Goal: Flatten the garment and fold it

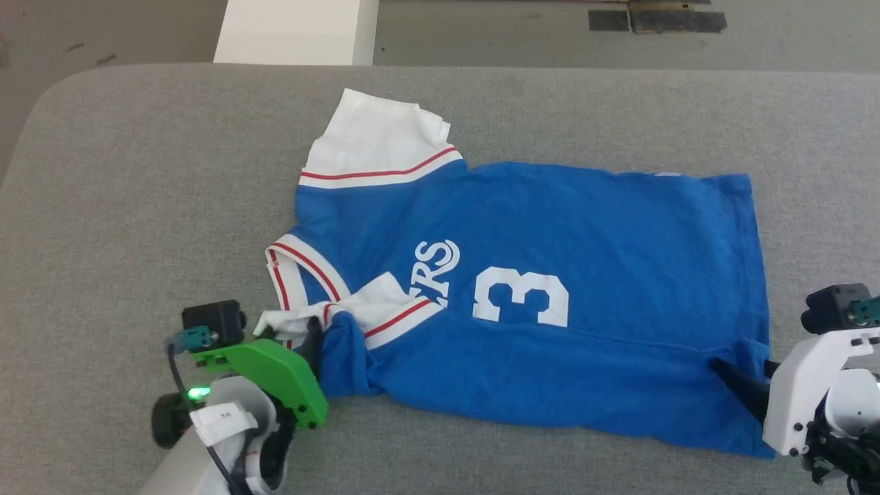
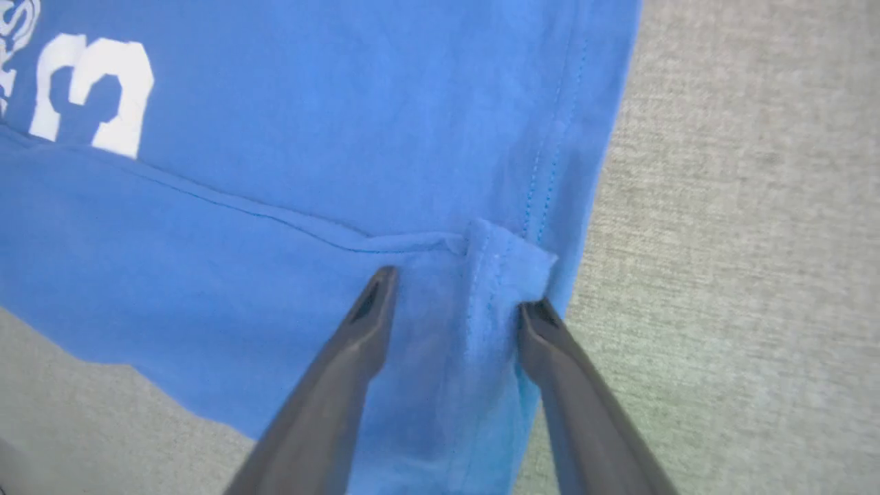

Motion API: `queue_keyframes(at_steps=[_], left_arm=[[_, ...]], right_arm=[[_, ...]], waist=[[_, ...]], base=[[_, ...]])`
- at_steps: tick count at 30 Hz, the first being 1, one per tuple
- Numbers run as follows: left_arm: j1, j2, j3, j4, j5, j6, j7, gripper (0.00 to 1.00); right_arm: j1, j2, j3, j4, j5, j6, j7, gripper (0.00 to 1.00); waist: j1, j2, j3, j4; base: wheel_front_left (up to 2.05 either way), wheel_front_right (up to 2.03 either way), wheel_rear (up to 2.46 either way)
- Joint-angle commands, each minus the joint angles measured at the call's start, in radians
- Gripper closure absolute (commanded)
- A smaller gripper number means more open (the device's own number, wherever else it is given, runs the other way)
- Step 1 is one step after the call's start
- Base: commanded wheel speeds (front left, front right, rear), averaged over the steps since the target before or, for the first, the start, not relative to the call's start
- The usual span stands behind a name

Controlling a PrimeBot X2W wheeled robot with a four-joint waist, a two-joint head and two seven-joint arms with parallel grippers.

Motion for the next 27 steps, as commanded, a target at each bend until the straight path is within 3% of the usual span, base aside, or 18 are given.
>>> queue_keyframes(at_steps=[1, 7, 11, 17, 22, 26, 27], left_arm=[[0.007, 0.029, 0.006, -0.009, 0.008, 0.026, 0.017, 0.00], [0.069, 0.147, -0.009, -0.193, 0.036, 0.148, 0.201, 0.00], [0.117, 0.184, -0.040, -0.340, 0.014, 0.200, 0.342, 0.00], [0.137, 0.179, -0.082, -0.399, -0.003, 0.228, 0.428, 0.00], [0.122, 0.168, -0.112, -0.308, 0.023, 0.250, 0.445, 0.00], [0.131, 0.138, -0.121, -0.225, -0.002, 0.235, 0.448, 0.00], [0.134, 0.130, -0.119, -0.212, -0.010, 0.228, 0.439, 0.20]], right_arm=[[-0.003, 0.001, -0.012, -0.002, 0.009, -0.002, -0.010, 0.00], [0.024, 0.008, -0.073, -0.066, 0.015, -0.002, -0.021, 0.00], [0.036, 0.019, -0.102, -0.105, 0.010, -0.002, -0.010, 0.00], [0.044, 0.033, -0.128, -0.142, -0.001, -0.002, 0.010, 0.00], [0.060, 0.039, -0.134, -0.170, -0.003, -0.002, 0.017, 0.00], [0.093, 0.025, -0.111, -0.197, -0.032, -0.002, 0.028, 0.00], [0.105, 0.024, -0.103, -0.207, -0.039, -0.002, 0.032, 0.00]], waist=[[0.0000, -0.0001, -0.022, 0.006], [0.0000, -0.0001, -0.055, 0.017], [0.0000, -0.0001, -0.058, 0.016], [0.0000, -0.0001, -0.041, 0.003], [0.0000, -0.0001, -0.029, -0.010], [0.0000, -0.0001, -0.024, -0.023], [0.0000, -0.0001, -0.024, -0.024]], base=[[0.00, 0.00, 0.00], [0.00, 0.00, 0.00], [0.00, 0.00, 0.00], [0.00, 0.00, 0.00], [0.00, 0.00, 0.00], [0.00, 0.00, 0.00], [0.00, 0.00, 0.00]])
